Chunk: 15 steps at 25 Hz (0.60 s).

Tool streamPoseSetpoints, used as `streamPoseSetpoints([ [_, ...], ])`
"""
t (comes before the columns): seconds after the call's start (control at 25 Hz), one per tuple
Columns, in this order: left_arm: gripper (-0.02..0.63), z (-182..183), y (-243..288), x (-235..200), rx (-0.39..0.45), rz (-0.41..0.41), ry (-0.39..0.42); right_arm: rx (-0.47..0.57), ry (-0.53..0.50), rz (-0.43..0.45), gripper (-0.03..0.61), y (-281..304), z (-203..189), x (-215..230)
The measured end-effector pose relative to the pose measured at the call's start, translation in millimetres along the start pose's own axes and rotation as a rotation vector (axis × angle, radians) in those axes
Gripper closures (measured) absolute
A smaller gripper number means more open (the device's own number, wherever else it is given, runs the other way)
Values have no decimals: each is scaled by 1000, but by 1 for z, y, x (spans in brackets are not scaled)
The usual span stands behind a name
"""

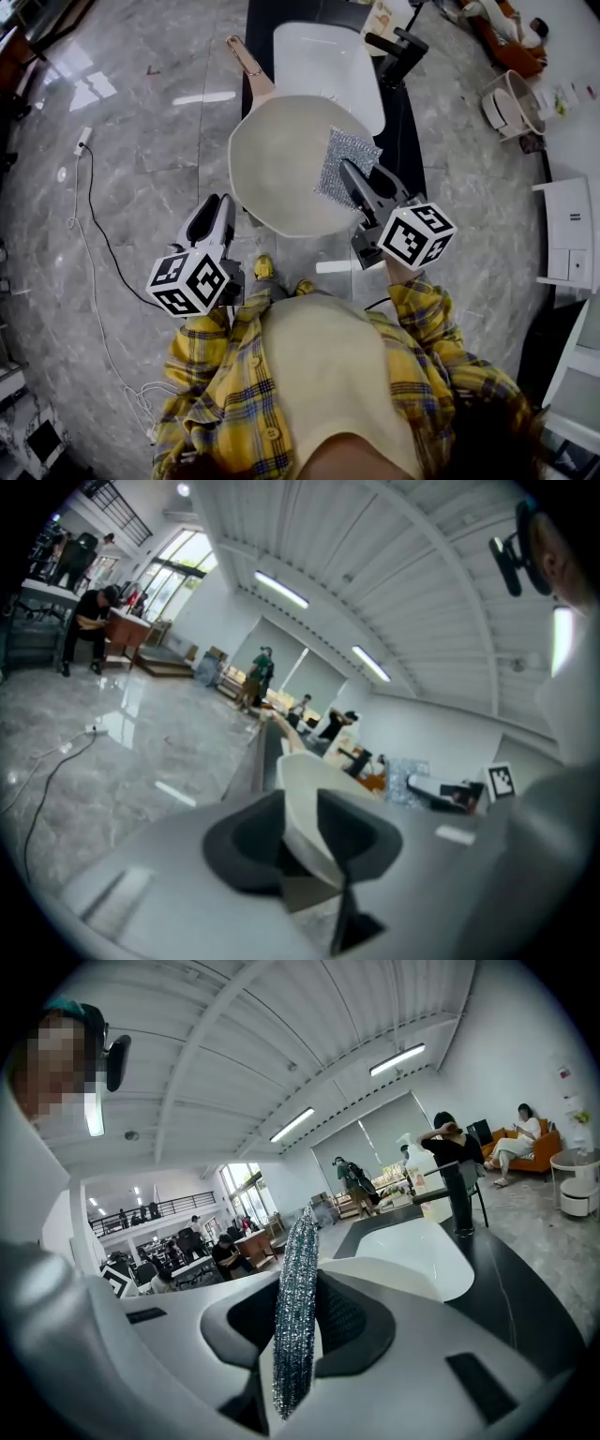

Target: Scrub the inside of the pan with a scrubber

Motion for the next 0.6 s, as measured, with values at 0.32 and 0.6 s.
streamPoseSetpoints([
  [0.32, 478, -4, 15, 0, -69, -97, -24, -40, -54, -78, 491, 36, -4, -3],
  [0.6, 460, -11, 30, 3, -92, -98, -56, -126, -139, -72, 491, 74, -12, -6],
])
Point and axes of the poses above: the fingertips, and each gripper's own axes: y forward along the fingers, x to its right, z out of its top, the point moved 2 cm from there along -y, backward along the fingers, and after that the axes turned 7 degrees about y, right-handed, at the moved point
